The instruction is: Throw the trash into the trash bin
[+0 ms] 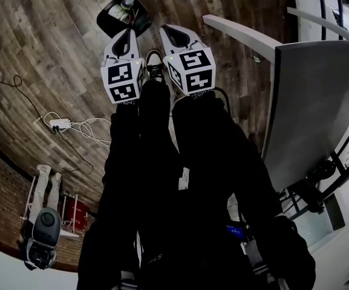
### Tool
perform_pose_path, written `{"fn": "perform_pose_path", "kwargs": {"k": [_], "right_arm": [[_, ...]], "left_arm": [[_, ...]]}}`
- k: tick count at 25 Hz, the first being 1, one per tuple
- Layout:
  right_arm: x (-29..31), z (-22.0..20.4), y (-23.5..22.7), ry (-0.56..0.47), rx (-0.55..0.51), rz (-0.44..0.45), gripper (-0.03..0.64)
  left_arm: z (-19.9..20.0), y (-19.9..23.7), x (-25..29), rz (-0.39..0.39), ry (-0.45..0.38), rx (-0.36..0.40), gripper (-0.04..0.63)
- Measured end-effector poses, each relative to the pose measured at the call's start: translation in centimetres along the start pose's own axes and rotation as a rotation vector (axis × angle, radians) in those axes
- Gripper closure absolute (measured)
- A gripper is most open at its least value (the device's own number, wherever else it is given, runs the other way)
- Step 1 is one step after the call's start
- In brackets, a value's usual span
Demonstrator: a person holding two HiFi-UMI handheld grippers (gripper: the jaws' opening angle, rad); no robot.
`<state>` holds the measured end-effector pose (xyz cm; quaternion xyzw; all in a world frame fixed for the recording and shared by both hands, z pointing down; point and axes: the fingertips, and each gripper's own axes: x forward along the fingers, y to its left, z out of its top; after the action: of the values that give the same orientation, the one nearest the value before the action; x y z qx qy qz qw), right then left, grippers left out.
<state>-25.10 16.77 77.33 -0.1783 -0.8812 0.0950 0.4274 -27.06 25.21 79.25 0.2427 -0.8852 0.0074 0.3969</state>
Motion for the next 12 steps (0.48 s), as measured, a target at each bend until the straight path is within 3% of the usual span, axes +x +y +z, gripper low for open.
{"fn": "perform_pose_path", "kwargs": {"k": [12], "right_arm": [[-14.0,8.6,1.3,-0.169,0.022,-0.042,0.601]], "left_arm": [[11.2,-7.7,-10.1,-0.044,-0.1,0.075,0.595]]}}
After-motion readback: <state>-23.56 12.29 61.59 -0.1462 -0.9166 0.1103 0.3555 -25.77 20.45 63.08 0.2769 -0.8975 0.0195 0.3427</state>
